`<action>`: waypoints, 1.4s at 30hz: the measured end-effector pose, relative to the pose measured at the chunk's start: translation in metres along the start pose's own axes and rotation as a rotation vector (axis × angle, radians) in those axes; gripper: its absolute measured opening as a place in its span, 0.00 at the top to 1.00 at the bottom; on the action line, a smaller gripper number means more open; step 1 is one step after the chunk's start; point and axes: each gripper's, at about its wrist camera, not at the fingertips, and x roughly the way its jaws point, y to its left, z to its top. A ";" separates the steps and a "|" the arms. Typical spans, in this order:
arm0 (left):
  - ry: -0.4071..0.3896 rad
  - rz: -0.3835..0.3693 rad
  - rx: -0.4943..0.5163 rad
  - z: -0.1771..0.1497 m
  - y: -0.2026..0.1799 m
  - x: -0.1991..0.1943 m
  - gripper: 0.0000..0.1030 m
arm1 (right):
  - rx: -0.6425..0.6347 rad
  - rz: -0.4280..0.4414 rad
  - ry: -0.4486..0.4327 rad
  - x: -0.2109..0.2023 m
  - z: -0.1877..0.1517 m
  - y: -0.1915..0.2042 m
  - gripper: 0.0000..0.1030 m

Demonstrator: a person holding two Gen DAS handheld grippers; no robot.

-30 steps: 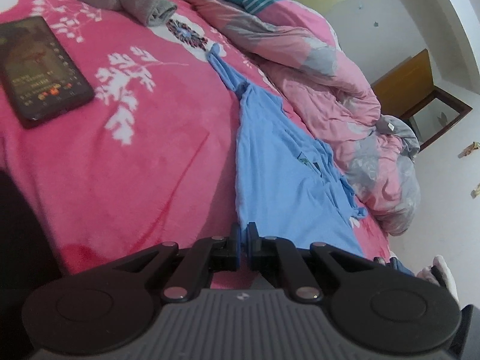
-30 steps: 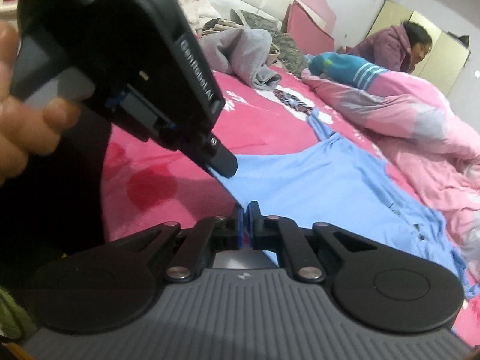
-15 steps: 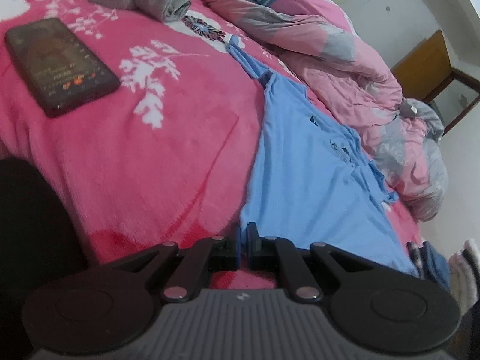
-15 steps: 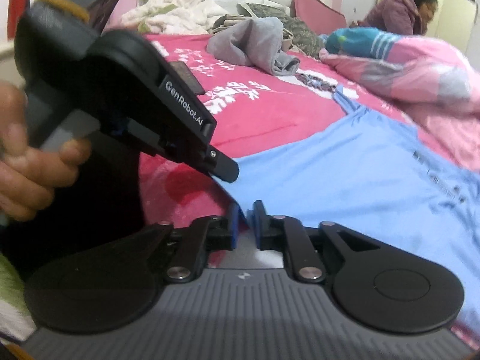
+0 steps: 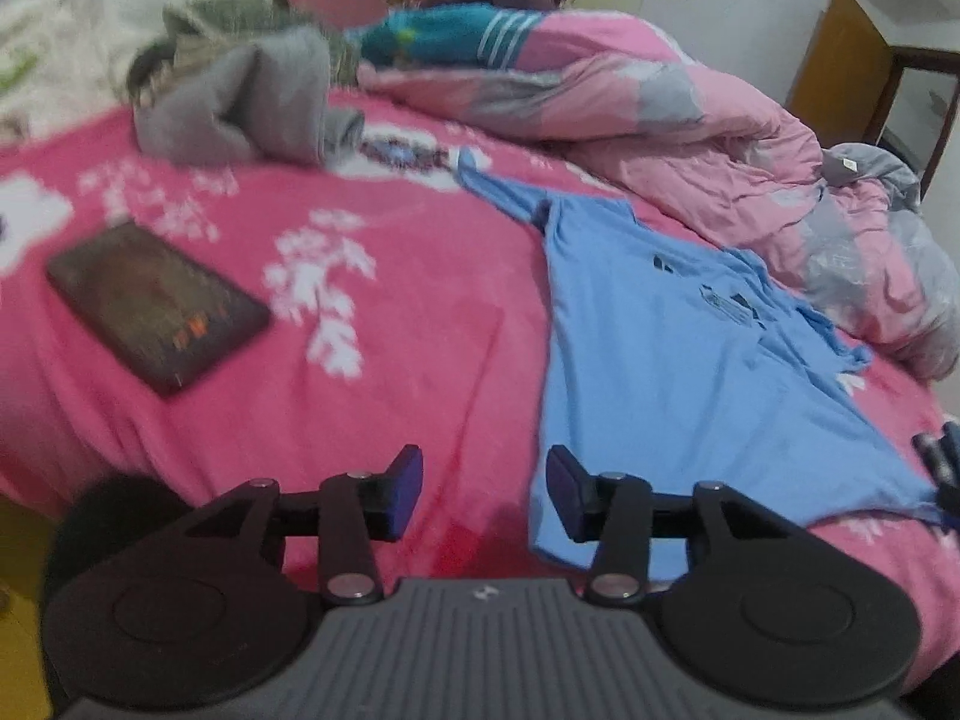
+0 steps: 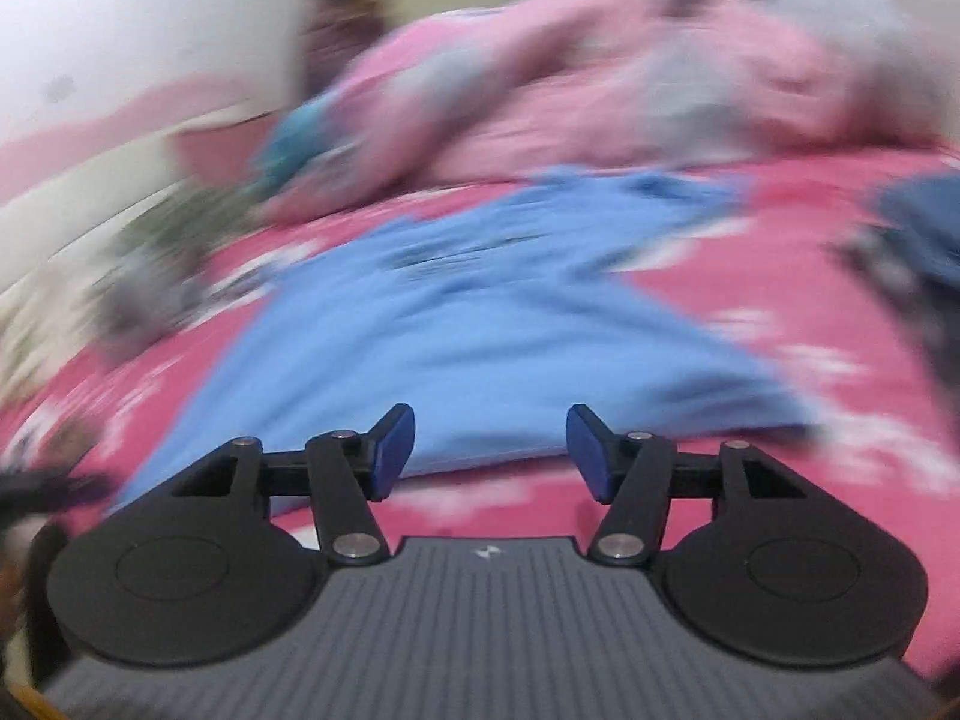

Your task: Fold clothes

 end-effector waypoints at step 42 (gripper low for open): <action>0.206 -0.646 0.308 0.006 -0.131 0.126 0.79 | 0.450 0.046 0.151 0.274 0.165 -0.143 0.96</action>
